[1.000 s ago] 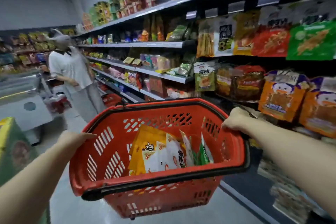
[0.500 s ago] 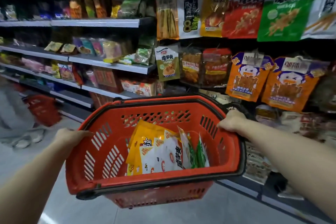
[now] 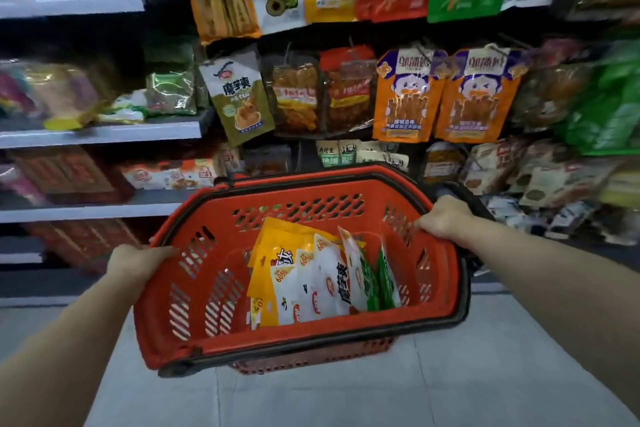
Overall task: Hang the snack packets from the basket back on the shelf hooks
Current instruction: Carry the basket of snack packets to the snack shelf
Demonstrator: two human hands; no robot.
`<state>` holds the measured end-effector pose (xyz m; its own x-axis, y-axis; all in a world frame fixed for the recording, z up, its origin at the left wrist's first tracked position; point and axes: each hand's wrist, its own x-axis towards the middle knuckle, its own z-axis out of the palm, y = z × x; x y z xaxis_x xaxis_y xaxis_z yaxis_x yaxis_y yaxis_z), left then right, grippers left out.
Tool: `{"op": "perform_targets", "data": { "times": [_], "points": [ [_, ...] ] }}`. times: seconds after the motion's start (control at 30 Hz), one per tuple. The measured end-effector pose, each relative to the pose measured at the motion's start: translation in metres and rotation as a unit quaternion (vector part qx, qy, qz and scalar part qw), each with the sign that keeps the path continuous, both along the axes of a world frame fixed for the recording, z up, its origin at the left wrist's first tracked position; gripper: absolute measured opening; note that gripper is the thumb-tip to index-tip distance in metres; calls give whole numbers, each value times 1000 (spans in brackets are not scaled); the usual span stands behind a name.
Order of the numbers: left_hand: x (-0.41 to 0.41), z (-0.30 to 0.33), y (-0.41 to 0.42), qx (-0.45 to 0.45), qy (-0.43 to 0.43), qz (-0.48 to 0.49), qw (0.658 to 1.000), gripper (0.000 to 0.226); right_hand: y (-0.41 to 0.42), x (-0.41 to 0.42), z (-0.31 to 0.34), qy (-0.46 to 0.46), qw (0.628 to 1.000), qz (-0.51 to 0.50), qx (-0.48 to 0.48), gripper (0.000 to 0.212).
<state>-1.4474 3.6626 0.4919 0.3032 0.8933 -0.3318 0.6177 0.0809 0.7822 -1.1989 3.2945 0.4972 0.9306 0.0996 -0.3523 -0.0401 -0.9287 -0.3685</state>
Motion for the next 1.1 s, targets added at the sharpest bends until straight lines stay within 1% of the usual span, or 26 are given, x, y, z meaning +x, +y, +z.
{"op": "perform_targets", "data": {
  "times": [0.07, 0.2, 0.3, 0.37, 0.43, 0.47, 0.5, 0.57, 0.6, 0.7, 0.77, 0.87, 1.0, 1.1],
  "points": [
    [15, -3, 13, 7, -2, -29, 1000, 26, 5, -6, -9, 18, 999, -27, 9, 30],
    [40, -25, 40, 16, -2, -77, 997, 22, 15, -11, -28, 33, 997, -67, 13, 34],
    [51, -51, 49, 19, 1, -93, 995, 24, 18, -19, -48, 26, 996, -79, 25, 42],
    [55, -78, 55, 8, 13, -93, 996, 23, 21, -18, -69, 27, 994, -94, 41, 53],
    [60, -113, 61, -1, 23, -76, 997, 31, 24, -13, -97, 39, 992, -109, 48, 64],
    [64, -133, 63, -5, 33, -72, 997, 36, 24, -10, -115, 48, 992, -112, 42, 65],
    [66, -156, 64, -5, 47, -73, 996, 41, 25, -9, -133, 56, 991, -114, 36, 61],
    [72, -206, 64, -3, 67, -67, 995, 47, 28, -1, -180, 70, 991, -112, 30, 46],
    [73, -232, 61, -2, 70, -63, 996, 48, 29, 4, -209, 74, 991, -110, 26, 42],
    [78, -316, 51, -7, 65, -67, 996, 51, 28, 13, -300, 78, 991, -105, 8, 41],
    [82, -379, 49, -22, 57, -66, 996, 42, 26, 20, -364, 69, 993, -98, -6, 45],
    [88, -471, 48, -17, 62, -72, 995, 23, 23, 30, -459, 53, 995, -84, -10, 49],
    [102, -570, 48, 9, 54, -62, 997, 17, 19, 44, -561, 35, 996, -79, 0, 41],
    [111, -624, 49, 17, 43, -66, 997, 17, 20, 52, -616, 23, 998, -64, 2, 40]
  ]
}}
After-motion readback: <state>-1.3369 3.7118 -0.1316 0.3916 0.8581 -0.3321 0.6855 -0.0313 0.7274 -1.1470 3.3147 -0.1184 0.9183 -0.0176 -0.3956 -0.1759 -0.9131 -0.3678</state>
